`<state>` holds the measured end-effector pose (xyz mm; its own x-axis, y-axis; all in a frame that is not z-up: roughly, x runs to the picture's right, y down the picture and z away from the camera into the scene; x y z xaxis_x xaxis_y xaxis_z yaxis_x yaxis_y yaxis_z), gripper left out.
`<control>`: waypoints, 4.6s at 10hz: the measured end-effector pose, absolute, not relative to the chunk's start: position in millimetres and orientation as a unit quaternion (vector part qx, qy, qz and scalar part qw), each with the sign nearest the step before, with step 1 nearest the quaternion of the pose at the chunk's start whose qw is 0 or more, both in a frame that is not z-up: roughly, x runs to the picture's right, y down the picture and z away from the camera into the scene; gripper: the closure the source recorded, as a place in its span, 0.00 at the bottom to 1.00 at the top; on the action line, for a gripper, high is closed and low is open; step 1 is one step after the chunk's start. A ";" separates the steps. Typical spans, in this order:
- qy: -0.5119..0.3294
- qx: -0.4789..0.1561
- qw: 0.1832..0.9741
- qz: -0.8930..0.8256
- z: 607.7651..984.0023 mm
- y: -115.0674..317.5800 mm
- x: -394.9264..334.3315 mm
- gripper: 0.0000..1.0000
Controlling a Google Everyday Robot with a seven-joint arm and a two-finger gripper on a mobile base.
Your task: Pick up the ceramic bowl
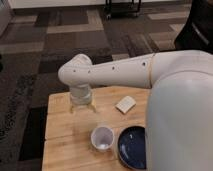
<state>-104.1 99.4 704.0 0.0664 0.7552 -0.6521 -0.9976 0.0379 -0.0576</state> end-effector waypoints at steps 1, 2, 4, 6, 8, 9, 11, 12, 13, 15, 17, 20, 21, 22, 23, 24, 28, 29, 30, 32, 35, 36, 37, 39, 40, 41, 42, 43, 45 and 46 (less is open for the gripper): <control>0.232 -0.261 0.682 0.643 704.0 99.4 -104.1 0.35; 0.232 -0.261 0.682 0.643 703.9 99.4 -104.2 0.35; 0.232 -0.261 0.682 0.643 703.9 99.4 -104.1 0.35; 0.232 -0.261 0.682 0.643 703.9 99.4 -104.1 0.35; 0.232 -0.261 0.682 0.643 703.9 99.4 -104.1 0.35; 0.232 -0.261 0.682 0.643 703.9 99.4 -104.2 0.35; 0.232 -0.261 0.682 0.643 703.9 99.4 -104.2 0.35; 0.232 -0.261 0.682 0.643 703.9 99.4 -104.1 0.35; 0.232 -0.261 0.682 0.643 703.9 99.4 -104.1 0.35; 0.232 -0.261 0.682 0.643 703.9 99.4 -104.1 0.35; 0.232 -0.261 0.682 0.643 703.9 99.4 -104.1 0.35; 0.232 -0.261 0.682 0.643 703.9 99.4 -104.1 0.35; 0.232 -0.261 0.682 0.643 703.9 99.4 -104.1 0.35; 0.232 -0.261 0.682 0.643 703.9 99.4 -104.1 0.35; 0.232 -0.261 0.682 0.643 703.9 99.4 -104.1 0.35; 0.232 -0.261 0.682 0.643 703.9 99.4 -104.1 0.35; 0.232 -0.261 0.682 0.643 704.0 99.4 -104.1 0.35; 0.233 -0.256 0.680 0.646 704.6 98.3 -100.4 0.35; 0.235 -0.249 0.677 0.651 706.7 96.3 -94.1 0.35; 0.237 -0.241 0.667 0.664 709.7 95.9 -81.1 0.35; 0.231 -0.244 0.637 0.693 716.0 101.3 -56.6 0.35; 0.232 -0.246 0.617 0.710 716.8 109.0 -39.6 0.35; 0.234 -0.246 0.606 0.720 717.1 114.3 -29.7 0.35; 0.245 -0.245 0.571 0.744 714.6 132.9 -2.3 0.35; 0.255 -0.241 0.545 0.761 711.0 147.8 18.9 0.35; 0.262 -0.239 0.533 0.768 708.9 156.1 28.0 0.35; 0.272 -0.235 0.516 0.777 705.9 169.0 40.7 0.35; 0.283 -0.229 0.498 0.787 704.2 181.3 55.2 0.35; 0.284 -0.226 0.497 0.788 704.0 182.5 56.1 0.35; 0.284 -0.226 0.497 0.788 703.9 182.5 56.2 0.35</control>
